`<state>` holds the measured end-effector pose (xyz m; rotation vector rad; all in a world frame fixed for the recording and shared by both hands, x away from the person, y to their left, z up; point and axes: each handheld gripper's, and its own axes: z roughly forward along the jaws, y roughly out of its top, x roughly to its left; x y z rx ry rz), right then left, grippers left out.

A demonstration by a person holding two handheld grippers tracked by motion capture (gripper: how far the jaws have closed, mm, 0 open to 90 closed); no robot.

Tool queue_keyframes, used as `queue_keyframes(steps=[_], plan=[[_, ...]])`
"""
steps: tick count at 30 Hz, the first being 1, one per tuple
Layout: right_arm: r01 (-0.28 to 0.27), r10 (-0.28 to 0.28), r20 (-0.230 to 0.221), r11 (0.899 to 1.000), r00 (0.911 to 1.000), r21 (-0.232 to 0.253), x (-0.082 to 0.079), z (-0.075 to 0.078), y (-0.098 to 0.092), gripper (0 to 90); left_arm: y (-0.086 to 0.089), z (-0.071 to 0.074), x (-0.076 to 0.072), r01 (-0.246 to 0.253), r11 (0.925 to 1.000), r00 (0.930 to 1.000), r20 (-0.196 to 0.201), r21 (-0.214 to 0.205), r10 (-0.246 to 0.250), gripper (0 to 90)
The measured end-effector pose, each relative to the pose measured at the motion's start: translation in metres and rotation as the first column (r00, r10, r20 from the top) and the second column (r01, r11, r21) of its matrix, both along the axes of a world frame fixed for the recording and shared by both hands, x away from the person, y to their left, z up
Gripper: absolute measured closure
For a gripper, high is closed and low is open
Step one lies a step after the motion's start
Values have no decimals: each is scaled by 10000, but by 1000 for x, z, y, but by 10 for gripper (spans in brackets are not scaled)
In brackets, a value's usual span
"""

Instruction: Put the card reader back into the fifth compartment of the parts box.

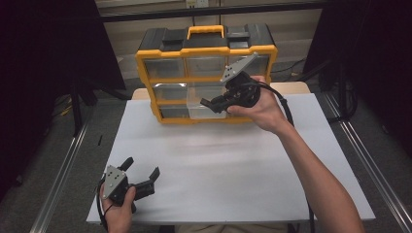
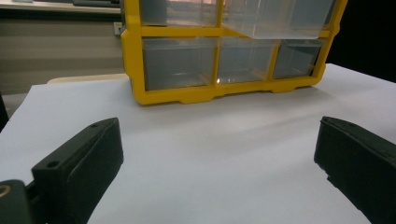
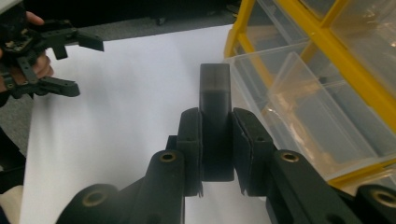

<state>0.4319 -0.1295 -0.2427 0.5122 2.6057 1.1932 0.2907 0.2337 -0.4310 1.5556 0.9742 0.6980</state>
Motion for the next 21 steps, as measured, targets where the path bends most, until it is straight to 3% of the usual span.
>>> queue_keyframes(steps=[21], plan=[[438,-443,-128,9985,9989,-335,34,24,4,736,0,0,0,14,10000,10000,-13,-27,-14,14]])
